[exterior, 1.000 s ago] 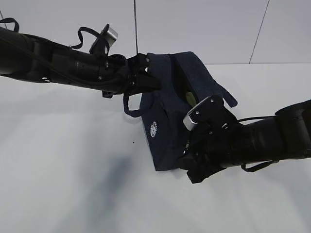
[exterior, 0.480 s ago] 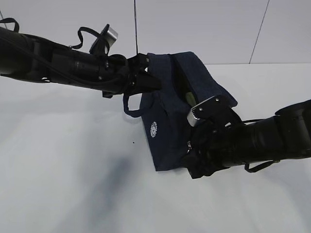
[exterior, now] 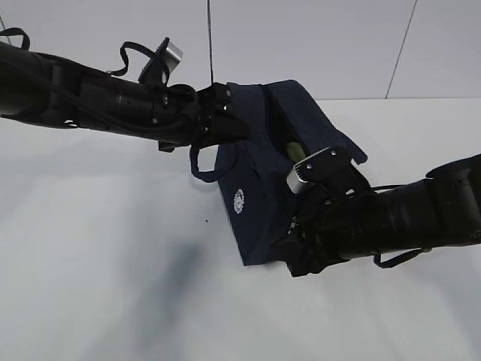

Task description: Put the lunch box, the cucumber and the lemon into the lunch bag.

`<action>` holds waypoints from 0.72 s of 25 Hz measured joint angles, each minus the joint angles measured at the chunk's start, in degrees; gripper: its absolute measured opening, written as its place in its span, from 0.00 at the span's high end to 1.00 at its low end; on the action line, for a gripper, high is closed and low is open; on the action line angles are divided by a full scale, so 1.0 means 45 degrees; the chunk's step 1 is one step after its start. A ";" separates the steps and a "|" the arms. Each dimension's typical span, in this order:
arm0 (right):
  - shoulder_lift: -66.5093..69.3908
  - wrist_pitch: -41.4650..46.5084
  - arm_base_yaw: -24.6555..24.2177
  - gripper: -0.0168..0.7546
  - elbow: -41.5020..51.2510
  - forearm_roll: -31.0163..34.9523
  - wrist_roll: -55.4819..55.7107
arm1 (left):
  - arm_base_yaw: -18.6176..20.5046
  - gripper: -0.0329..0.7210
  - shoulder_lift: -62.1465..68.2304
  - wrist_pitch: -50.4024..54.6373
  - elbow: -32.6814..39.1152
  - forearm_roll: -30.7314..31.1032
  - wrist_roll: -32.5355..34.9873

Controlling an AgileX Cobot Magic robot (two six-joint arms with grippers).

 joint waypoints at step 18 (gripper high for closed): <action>0.0000 -0.0634 0.0000 0.75 0.0000 0.0000 -0.0023 | 0.0000 0.96 0.0000 0.0000 0.0000 0.0000 0.0000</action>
